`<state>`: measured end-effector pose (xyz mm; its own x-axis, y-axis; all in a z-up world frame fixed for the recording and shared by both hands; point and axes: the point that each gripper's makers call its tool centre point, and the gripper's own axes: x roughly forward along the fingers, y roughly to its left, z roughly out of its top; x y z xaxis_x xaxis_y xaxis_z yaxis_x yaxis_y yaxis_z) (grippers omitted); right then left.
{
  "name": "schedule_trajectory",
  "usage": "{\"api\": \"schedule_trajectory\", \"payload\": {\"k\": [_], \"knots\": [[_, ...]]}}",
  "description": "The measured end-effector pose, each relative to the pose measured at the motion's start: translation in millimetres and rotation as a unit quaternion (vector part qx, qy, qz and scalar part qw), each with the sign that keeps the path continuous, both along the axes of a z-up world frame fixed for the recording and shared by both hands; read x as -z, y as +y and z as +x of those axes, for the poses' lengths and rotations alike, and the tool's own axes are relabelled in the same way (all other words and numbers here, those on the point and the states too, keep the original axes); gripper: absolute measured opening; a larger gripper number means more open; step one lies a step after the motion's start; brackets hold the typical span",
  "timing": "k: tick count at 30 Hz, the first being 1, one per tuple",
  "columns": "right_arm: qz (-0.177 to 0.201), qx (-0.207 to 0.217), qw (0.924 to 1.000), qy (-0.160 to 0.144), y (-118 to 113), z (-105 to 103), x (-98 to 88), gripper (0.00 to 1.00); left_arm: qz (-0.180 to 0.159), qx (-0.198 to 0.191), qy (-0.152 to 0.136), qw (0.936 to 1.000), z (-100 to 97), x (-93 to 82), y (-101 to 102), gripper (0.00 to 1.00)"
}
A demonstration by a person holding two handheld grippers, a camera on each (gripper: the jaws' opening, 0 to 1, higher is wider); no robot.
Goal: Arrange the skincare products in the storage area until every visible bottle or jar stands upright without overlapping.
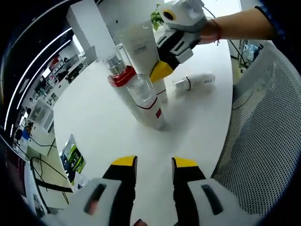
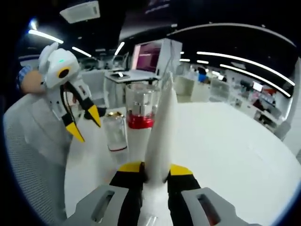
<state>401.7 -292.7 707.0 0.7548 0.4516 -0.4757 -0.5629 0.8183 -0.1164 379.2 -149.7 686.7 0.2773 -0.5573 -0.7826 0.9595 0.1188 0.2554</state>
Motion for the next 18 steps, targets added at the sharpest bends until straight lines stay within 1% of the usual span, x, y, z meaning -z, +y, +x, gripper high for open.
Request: {"api": "schedule_trajectory", "payload": {"k": [2, 4, 7, 9, 11, 12, 16, 18], "knots": [[0.001, -0.001, 1.0, 0.005, 0, 1, 0.2, 0.13, -0.002, -0.005, -0.003, 1.0, 2.3, -1.2, 1, 0.3], [-0.007, -0.008, 0.9999, 0.003, 1, 1, 0.7, 0.13, -0.008, -0.012, -0.006, 0.9999, 5.4, -3.8, 1, 0.3], [-0.009, -0.013, 0.9999, 0.004, 1, 1, 3.3, 0.15, -0.022, -0.027, -0.01, 0.9993, 11.4, -9.5, 1, 0.31], [-0.015, -0.008, 0.9997, 0.017, 1, 1, 8.2, 0.15, -0.028, -0.034, -0.014, 0.9989, 14.2, -12.2, 1, 0.3], [-0.027, -0.005, 0.9989, 0.039, -1, -1, 16.6, 0.16, -0.029, -0.035, -0.018, 0.9988, 15.4, -12.3, 1, 0.31], [-0.028, 0.002, 0.9985, 0.048, -1, 0, 20.0, 0.16, -0.027, -0.034, -0.02, 0.9989, 15.9, -11.5, 0, 0.31], [-0.022, 0.004, 0.9984, 0.052, -1, 0, 20.5, 0.16, -0.023, -0.032, -0.023, 0.9989, 17.7, -10.9, 0, 0.31], [-0.022, 0.003, 0.9981, 0.058, -3, -1, 25.3, 0.17, -0.025, -0.037, -0.028, 0.9986, 20.4, -13.3, 1, 0.31]]}}
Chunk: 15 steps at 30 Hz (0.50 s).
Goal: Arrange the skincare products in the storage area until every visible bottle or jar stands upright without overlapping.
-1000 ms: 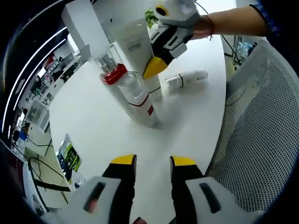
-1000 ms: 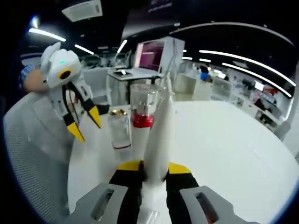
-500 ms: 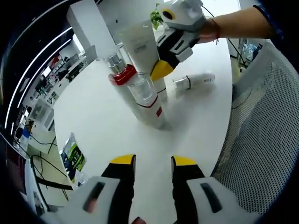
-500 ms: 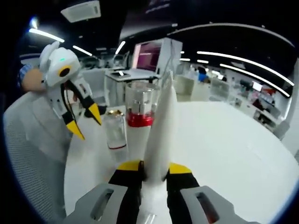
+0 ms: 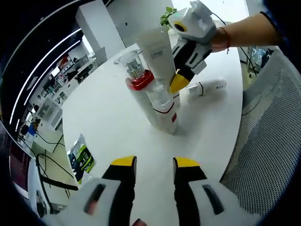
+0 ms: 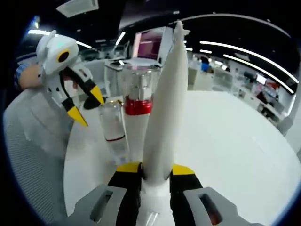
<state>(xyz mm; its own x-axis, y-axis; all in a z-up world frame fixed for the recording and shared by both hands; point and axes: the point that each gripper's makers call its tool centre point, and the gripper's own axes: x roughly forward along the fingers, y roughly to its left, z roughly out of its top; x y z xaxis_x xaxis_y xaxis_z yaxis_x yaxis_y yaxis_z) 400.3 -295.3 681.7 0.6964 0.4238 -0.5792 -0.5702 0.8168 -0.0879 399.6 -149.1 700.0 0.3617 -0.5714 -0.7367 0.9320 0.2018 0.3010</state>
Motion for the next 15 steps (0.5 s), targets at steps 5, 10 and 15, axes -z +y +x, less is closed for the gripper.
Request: {"api": "schedule_trajectory", "payload": {"k": [5, 10, 15], "knots": [[-0.012, 0.005, 0.9997, 0.02, -9, -5, 14.4, 0.2, -0.019, -0.019, -0.02, 0.9994, 9.7, -12.1, 1, 0.33], [-0.031, -0.007, 0.9989, 0.035, -12, -12, 21.9, 0.19, -0.025, -0.037, -0.027, 0.9986, 15.5, -17.1, 3, 0.32], [-0.027, 0.004, 0.9988, 0.04, -19, -17, 26.4, 0.19, -0.039, -0.047, -0.037, 0.9974, 19.1, -25.3, 3, 0.34]]}}
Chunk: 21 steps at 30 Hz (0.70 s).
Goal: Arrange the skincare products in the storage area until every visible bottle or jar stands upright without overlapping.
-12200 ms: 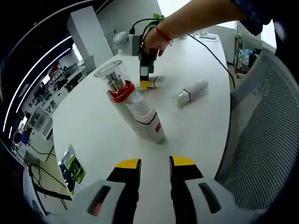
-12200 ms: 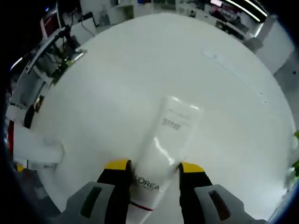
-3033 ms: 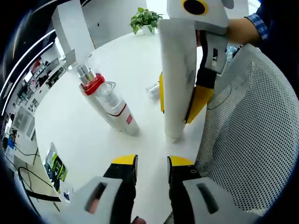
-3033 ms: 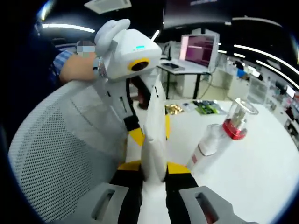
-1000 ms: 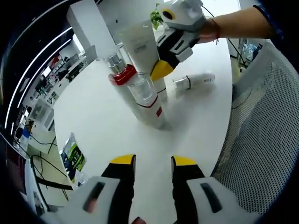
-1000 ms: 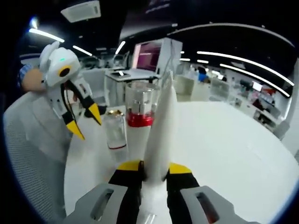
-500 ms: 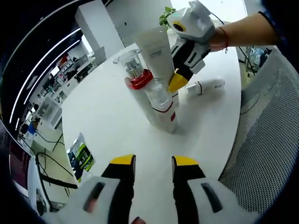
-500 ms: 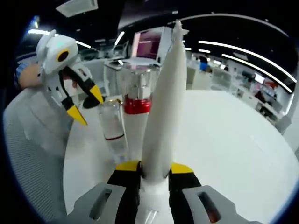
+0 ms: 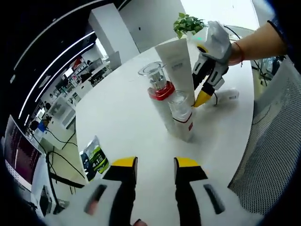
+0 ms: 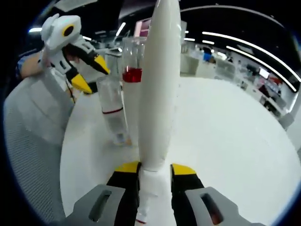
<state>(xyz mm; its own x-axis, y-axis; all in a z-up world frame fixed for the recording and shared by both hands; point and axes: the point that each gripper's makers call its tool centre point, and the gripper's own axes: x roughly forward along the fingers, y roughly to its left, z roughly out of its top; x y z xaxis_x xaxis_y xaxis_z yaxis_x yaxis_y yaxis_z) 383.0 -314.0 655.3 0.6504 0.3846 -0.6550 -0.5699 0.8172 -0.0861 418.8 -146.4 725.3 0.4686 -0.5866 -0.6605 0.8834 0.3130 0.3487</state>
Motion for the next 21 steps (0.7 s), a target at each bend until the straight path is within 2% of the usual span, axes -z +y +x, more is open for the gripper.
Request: {"api": "schedule_trajectory", "payload": {"k": [4, 9, 16, 19, 21], "knots": [[-0.002, 0.006, 1.0, 0.003, -3, -2, 0.3, 0.21, -0.016, -0.027, 0.003, 0.9995, 7.5, -5.0, 5, 0.33], [-0.003, 0.012, 0.9999, -0.003, -5, -3, -2.2, 0.21, -0.03, -0.037, 0.001, 0.9988, 11.2, -9.2, 5, 0.32], [0.004, 0.037, 0.9992, -0.01, -13, -3, -4.4, 0.18, -0.023, -0.034, 0.0, 0.9992, 10.0, -6.1, 4, 0.31], [0.019, 0.029, 0.9993, -0.015, -4, -6, -9.2, 0.2, -0.018, -0.032, -0.002, 0.9993, 10.2, -4.8, 4, 0.31], [0.016, 0.024, 0.9994, -0.017, 0, -5, -8.4, 0.21, -0.017, -0.03, -0.004, 0.9994, 10.7, -4.8, 3, 0.31]]}}
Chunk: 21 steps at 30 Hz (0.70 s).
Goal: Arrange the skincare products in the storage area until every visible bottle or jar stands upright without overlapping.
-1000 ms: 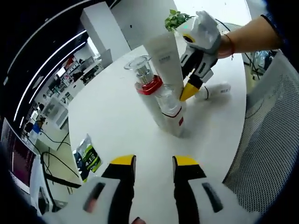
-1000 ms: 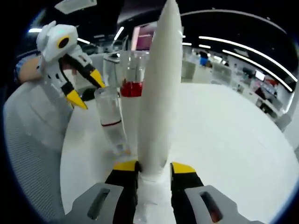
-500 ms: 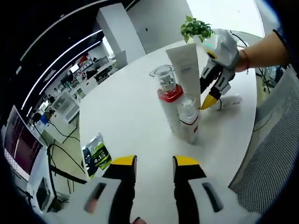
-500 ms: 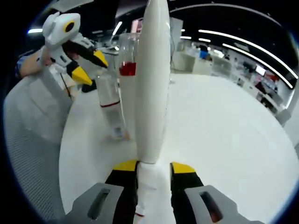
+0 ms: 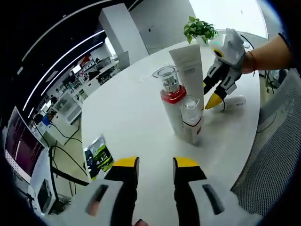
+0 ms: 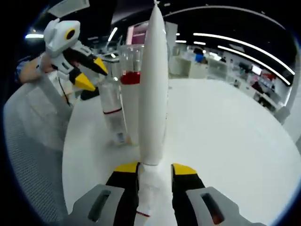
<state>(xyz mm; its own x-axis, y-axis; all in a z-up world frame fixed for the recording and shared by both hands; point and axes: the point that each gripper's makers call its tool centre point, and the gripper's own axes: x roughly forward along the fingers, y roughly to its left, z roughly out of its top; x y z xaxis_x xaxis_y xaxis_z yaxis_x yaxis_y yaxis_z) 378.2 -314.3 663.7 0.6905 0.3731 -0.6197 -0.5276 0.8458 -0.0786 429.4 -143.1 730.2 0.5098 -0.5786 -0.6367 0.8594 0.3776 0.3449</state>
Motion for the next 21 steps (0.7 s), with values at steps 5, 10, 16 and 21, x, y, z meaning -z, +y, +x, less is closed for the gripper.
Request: {"api": "schedule_trajectory", "payload": {"k": [5, 10, 16, 21], "knots": [[0.033, -0.005, 0.9995, -0.003, 15, 15, -2.0, 0.2, 0.003, 0.001, 0.001, 1.0, -0.5, 2.1, -1, 0.31], [0.045, -0.021, 0.9987, -0.015, 19, 23, 4.4, 0.15, 0.008, 0.002, -0.001, 1.0, -0.4, 3.7, 1, 0.3], [0.034, -0.093, 0.9951, -0.006, 25, 19, 4.3, 0.15, 0.008, 0.003, 0.001, 1.0, 0.1, 4.7, 0, 0.29], [0.025, -0.115, 0.993, -0.003, 27, 20, 3.6, 0.16, 0.011, 0.006, 0.002, 0.9999, -1.0, 6.8, -1, 0.29]]}}
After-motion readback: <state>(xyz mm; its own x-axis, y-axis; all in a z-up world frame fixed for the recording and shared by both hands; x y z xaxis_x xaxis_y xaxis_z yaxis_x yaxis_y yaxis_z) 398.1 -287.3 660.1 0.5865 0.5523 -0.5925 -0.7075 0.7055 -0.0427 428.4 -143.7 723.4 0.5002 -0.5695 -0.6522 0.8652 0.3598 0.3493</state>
